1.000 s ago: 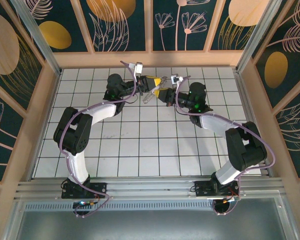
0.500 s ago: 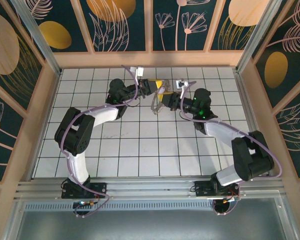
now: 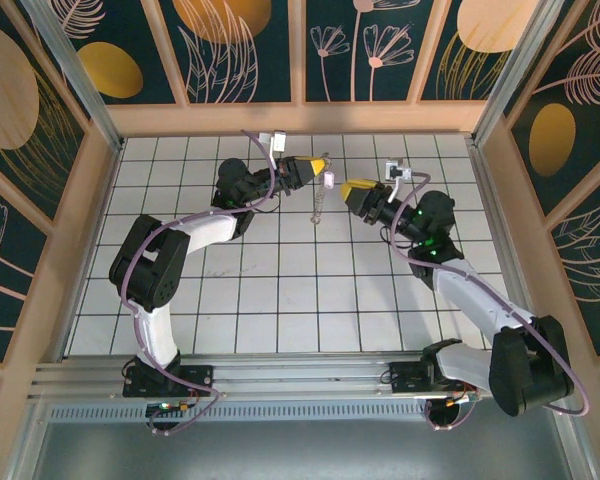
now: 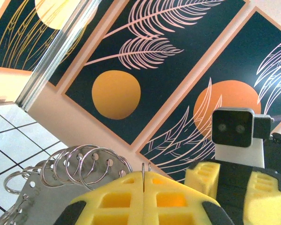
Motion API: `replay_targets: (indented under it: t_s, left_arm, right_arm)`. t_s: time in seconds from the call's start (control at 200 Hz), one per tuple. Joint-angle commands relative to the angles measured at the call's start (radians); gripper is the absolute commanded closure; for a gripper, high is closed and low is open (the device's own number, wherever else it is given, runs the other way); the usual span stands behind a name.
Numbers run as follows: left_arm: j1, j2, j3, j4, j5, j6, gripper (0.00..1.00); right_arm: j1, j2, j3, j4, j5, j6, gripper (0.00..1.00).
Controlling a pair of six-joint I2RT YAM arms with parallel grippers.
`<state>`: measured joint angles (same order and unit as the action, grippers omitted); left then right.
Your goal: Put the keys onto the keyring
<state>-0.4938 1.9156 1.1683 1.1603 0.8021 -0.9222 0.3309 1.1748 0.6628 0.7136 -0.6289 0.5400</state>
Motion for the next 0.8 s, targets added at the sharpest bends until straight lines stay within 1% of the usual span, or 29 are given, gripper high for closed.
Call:
replay_targets:
  t_s: [0.0, 0.095, 0.285, 0.4, 0.576, 0.796]
  left_arm:
    - [-0.005, -0.047, 0.004, 0.065, -0.007, -0.009, 1.0]
    - [-0.008, -0.049, 0.005, 0.062, -0.007, -0.007, 1.0]
    - [-0.011, -0.047, 0.005, 0.058, -0.01, -0.005, 1.0]
    - [-0.011, -0.047, 0.007, 0.058, -0.01, -0.007, 1.0]
    - [-0.011, -0.046, 0.007, 0.057, -0.009, -0.006, 1.0]
    - [-0.014, -0.045, 0.008, 0.059, -0.005, -0.007, 1.0]
  right_arm:
    - [-0.011, 0.045, 0.07, 0.045, 0.043, 0.038, 0.67]
    - [-0.016, 0.109, 0.106, 0.106, 0.036, 0.084, 0.66]
    - [-0.016, 0.232, 0.145, 0.271, -0.028, 0.205, 0.65]
    - [-0.011, 0.277, 0.153, 0.339, -0.043, 0.251, 0.65]
    - [0.005, 0.313, 0.161, 0.365, -0.047, 0.262, 0.68]
    - [0.014, 0.34, 0.178, 0.374, -0.047, 0.266, 0.68]
